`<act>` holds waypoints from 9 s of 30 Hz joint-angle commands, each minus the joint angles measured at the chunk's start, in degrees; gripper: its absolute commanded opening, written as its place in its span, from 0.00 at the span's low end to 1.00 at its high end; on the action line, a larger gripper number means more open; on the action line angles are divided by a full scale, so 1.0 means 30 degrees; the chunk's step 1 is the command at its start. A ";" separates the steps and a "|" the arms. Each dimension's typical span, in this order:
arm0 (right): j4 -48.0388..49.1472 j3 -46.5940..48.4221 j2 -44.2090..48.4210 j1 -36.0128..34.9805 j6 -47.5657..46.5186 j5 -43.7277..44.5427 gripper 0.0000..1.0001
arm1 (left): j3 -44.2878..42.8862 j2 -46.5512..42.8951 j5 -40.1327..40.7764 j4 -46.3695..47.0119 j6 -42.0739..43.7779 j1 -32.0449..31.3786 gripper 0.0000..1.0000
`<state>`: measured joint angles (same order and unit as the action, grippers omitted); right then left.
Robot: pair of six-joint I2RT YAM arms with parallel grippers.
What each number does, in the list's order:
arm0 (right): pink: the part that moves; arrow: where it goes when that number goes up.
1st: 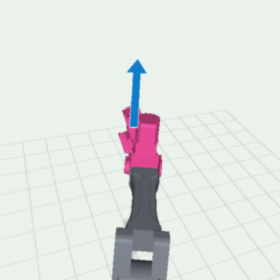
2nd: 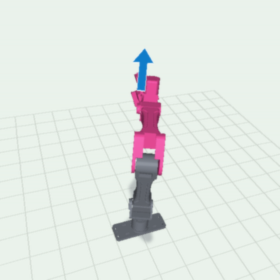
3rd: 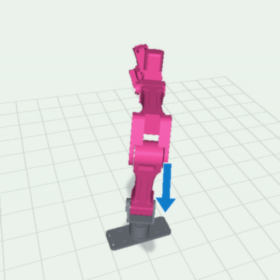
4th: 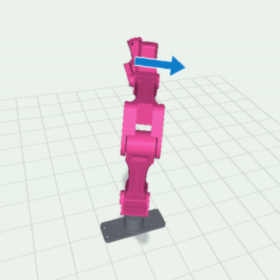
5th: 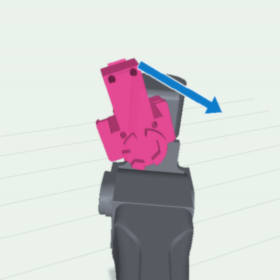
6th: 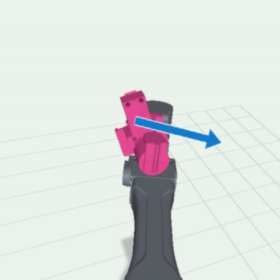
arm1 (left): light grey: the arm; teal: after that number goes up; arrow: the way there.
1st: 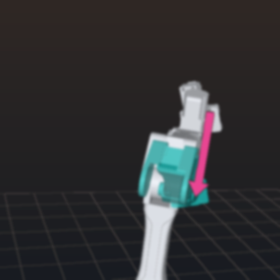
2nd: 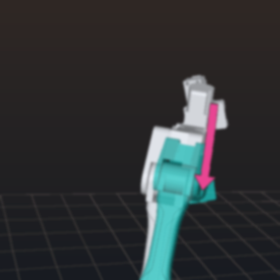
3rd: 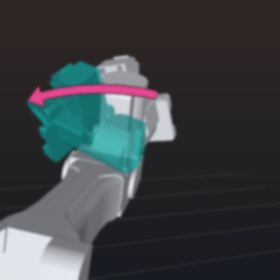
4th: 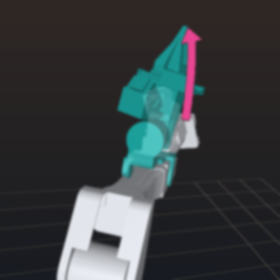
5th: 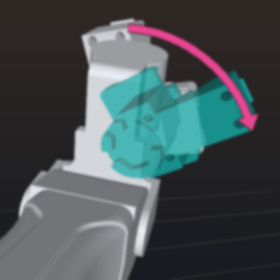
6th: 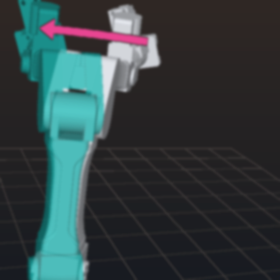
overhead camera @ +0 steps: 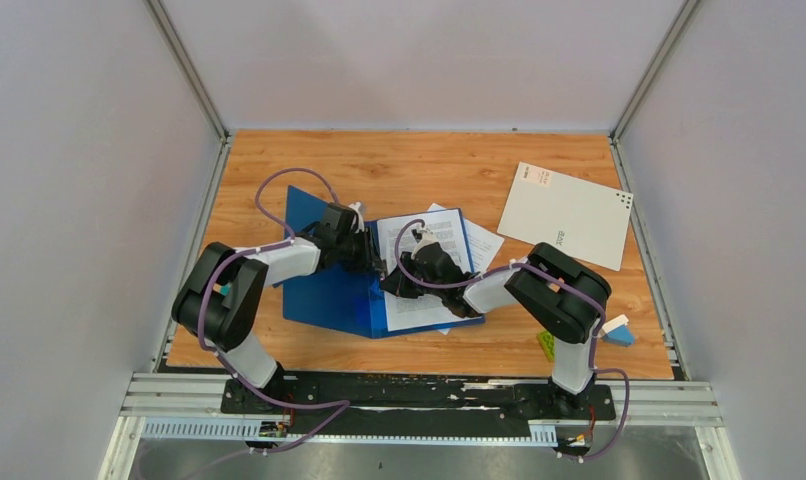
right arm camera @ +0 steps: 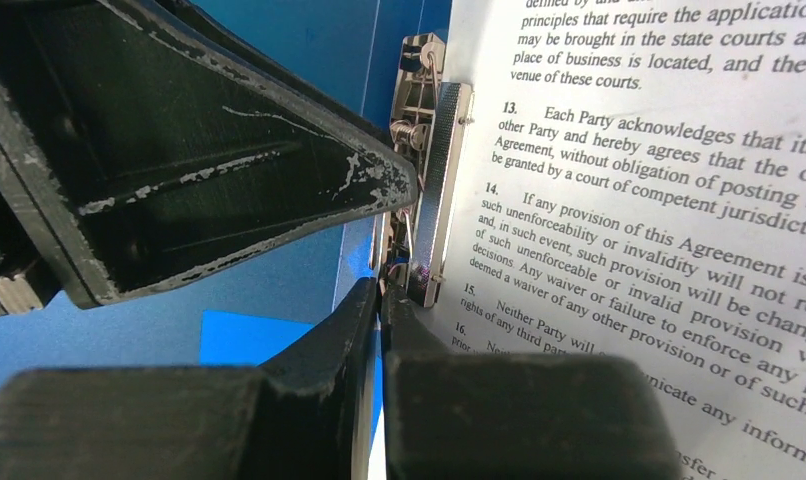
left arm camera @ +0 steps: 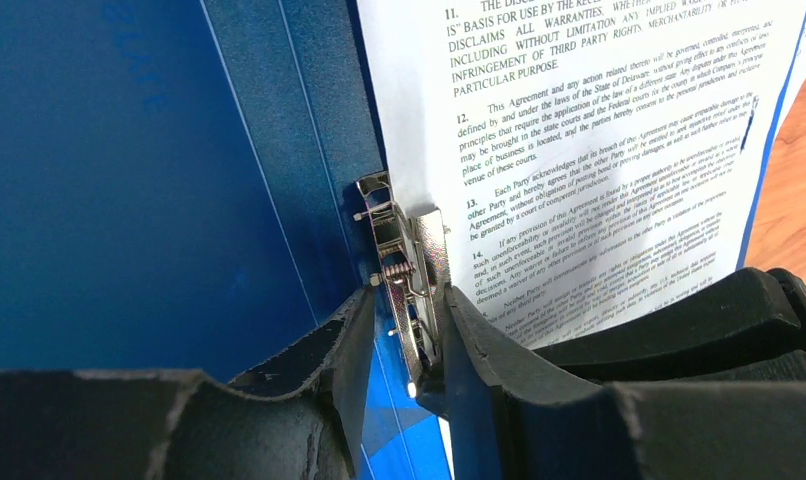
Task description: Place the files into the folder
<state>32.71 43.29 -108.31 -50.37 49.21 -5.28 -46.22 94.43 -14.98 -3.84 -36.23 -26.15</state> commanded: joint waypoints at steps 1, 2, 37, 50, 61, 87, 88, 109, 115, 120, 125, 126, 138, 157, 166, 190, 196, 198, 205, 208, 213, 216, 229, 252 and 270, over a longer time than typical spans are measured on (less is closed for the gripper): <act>-0.2953 -0.0456 -0.1094 -0.0202 -0.1212 0.0291 0.01 | 0.0137 0.1046 0.1649 -0.0332 0.0284 -0.0298 0.39; -0.2937 -0.0469 -0.1076 -0.0202 -0.1182 0.0316 0.01 | 0.0079 0.1108 0.1723 -0.0567 0.0352 -0.0320 0.39; -0.4335 -0.0572 0.0726 -0.0056 -0.1773 0.1135 0.21 | 0.0194 0.1801 0.5593 -0.2587 0.1939 -0.1741 0.00; -0.5648 -0.0800 0.4795 0.0394 -0.3332 -0.0336 0.36 | -0.0353 0.1370 0.5121 -0.2552 0.1682 -0.1763 0.00; -0.7038 -0.1353 0.7022 0.0907 -0.3874 0.0206 0.37 | -0.1668 0.0688 0.4071 -0.3080 0.1395 -0.1974 0.13; -1.0142 -0.2723 1.0988 0.2928 -0.4845 0.1713 0.60 | -1.3608 -0.3931 0.7957 -1.4585 0.7428 0.1276 0.60; -1.0302 -0.2822 1.1157 0.3214 -0.4932 0.1728 0.64 | -1.3780 -0.4095 0.7976 -1.4873 0.7646 0.2093 0.61; -0.9784 -0.5203 1.1105 0.7910 -0.5825 -0.1136 0.80 | -0.6860 -0.4447 -0.4832 -1.0050 0.5221 0.7542 0.35; -0.8546 -0.5796 1.0927 0.8317 -0.5536 -0.1990 0.84 | -0.5974 -0.5142 -0.5829 -0.8169 0.3762 0.5146 0.35; -0.5173 -0.7330 1.0866 0.8728 -0.3950 -0.4215 0.84 | -0.4740 -0.4306 -0.4706 -0.6552 0.3075 0.2020 0.35; -0.3240 -0.8997 1.2544 0.9162 -0.2386 -0.4281 0.84 | -0.3934 -0.2662 -0.3406 -0.5070 0.2675 -0.0330 0.35; -0.3203 -0.9169 1.2970 0.9204 -0.2178 -0.4174 0.84 | -0.3946 -0.2256 -0.3017 -0.5059 0.2822 -0.0675 0.35; -0.7637 -0.8595 1.7168 0.9246 -0.2619 -0.2296 0.77 | -0.3845 0.1181 0.0946 -0.5259 0.3932 -0.2005 0.37; -1.0742 -0.7867 1.8314 0.9187 -0.2991 -0.1532 0.81 | -0.2264 0.0937 0.1510 -0.3744 0.3436 -0.2035 0.37; -0.9910 -0.7636 1.7398 0.9087 -0.2435 -0.2057 0.78 | -0.2275 0.1702 0.1983 -0.3618 0.3281 -0.2143 0.37; -0.8852 -0.7012 1.3413 0.6780 -0.2541 -0.0785 0.69 | -0.6334 -0.2787 0.5786 -0.9171 0.5682 -0.2328 0.49; -0.7679 -0.6200 1.1462 0.5256 -0.1942 -0.0042 0.64 | -0.7135 -0.5286 0.6585 -1.0934 0.6943 -0.1806 0.58; -0.6852 -0.5474 1.0691 0.4521 -0.1550 0.0124 0.61 | -0.6723 -0.6265 0.6353 -1.0918 0.6954 -0.1496 0.59; -0.3488 -0.1874 0.5541 0.3600 -0.0601 -0.0445 0.53 | -0.4219 -0.8092 0.5752 -0.9858 0.6807 -0.0519 0.62; -0.2407 0.0123 0.3072 0.3487 -0.0267 -0.1212 0.51 | -0.3509 -0.8003 0.4935 -0.9796 0.6803 -0.0095 0.62; -0.4266 0.3032 0.2099 0.3446 -0.1357 -0.1108 0.51 | -0.2880 -0.7699 0.3555 -0.9489 0.6824 0.0045 0.60; -0.5775 0.3094 0.3183 0.3832 -0.2030 -0.0711 0.56 | -0.2728 -0.7054 0.3021 -0.8922 0.6443 0.0045 0.59; -1.0033 -0.0974 0.7907 0.6516 -0.1821 0.0996 0.87 | -0.6144 -0.0044 0.0779 -0.6197 0.5290 -0.0687 0.45; -0.6059 -0.3517 0.7519 0.4913 0.3638 0.3731 0.87 | -0.6165 0.3591 0.0922 -0.6046 0.5524 -0.0367 0.41; 0.2258 -0.5389 0.6435 0.5043 0.4658 0.1480 0.83 | -0.5452 0.3016 -0.0573 -0.5393 0.4749 -0.0350 0.40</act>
<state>34.26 28.29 -88.07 -35.44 59.94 0.43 -63.83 104.64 -15.94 -19.38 -21.41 -27.22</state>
